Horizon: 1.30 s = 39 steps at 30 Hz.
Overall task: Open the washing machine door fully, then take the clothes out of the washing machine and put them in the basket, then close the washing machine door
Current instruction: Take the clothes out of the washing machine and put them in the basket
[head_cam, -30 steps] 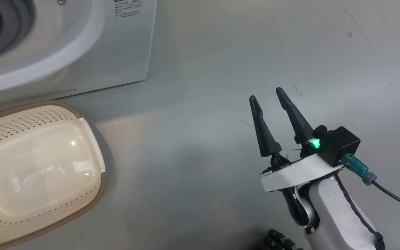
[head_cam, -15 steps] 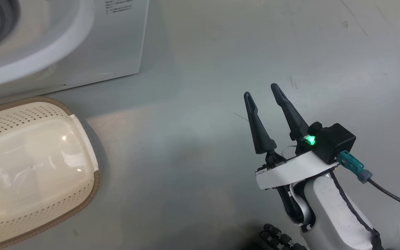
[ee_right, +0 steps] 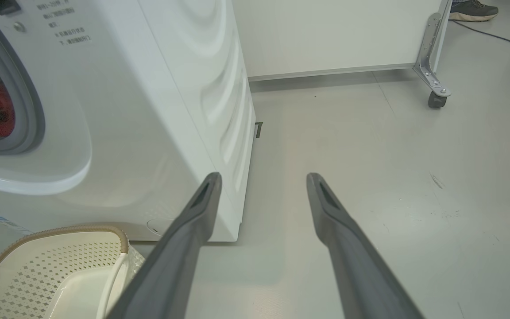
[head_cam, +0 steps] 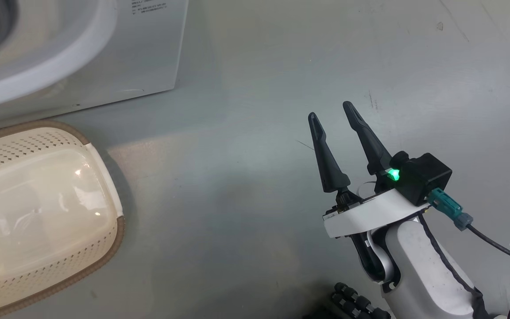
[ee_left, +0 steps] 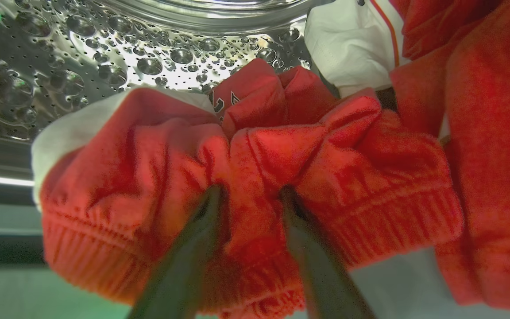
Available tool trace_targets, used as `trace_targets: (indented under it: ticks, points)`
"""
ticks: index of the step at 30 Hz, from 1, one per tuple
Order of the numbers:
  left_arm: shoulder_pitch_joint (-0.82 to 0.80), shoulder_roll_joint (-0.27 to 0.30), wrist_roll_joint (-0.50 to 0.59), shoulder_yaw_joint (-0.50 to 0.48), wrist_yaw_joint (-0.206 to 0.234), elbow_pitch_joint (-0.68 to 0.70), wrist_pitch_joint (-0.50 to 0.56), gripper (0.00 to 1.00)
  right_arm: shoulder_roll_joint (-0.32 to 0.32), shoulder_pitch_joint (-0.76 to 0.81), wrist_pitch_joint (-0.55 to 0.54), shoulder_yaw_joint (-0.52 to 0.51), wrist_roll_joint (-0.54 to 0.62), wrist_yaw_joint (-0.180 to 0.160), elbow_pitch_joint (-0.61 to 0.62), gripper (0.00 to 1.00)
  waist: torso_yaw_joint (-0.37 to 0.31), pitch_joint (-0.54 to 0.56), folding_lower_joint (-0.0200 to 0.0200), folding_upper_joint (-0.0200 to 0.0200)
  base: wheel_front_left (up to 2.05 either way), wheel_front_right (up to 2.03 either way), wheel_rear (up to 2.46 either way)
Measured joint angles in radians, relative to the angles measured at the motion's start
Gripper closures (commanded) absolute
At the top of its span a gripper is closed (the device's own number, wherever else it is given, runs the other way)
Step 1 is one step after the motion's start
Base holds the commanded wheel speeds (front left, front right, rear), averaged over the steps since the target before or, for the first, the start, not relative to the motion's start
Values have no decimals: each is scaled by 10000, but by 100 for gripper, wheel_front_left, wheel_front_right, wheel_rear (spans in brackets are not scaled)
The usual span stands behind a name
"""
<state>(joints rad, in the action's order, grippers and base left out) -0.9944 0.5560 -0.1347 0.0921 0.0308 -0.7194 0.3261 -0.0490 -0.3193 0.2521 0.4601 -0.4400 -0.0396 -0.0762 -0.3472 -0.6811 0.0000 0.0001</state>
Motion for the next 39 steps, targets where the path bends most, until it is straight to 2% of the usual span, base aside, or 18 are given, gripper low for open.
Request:
trace_targets:
  ticks: [7,14,19,27,39]
  points:
    - [-146,-96,15,82,-23,-230,67,100,0,-14,0,8,0,-67,-21,0,46,26,0,0,0,0,0]
    - [-155,-376,17,148,-21,-650,-399,100,0,-78,0,-48,4,-71,-163,0,154,244,0,0,0,0,0]
    - [-146,-550,15,192,-21,-920,-828,100,-2,-109,0,-150,21,-71,-282,0,267,511,0,0,0,0,0]
    - [46,-1131,-42,382,-102,-1275,-1618,100,-4,-109,0,-349,119,-65,-531,0,519,1102,0,0,0,0,0]
    - [1146,-1877,-286,562,-372,-1760,-3026,100,-8,72,0,-779,301,35,-965,0,1025,2295,0,0,0,0,0]
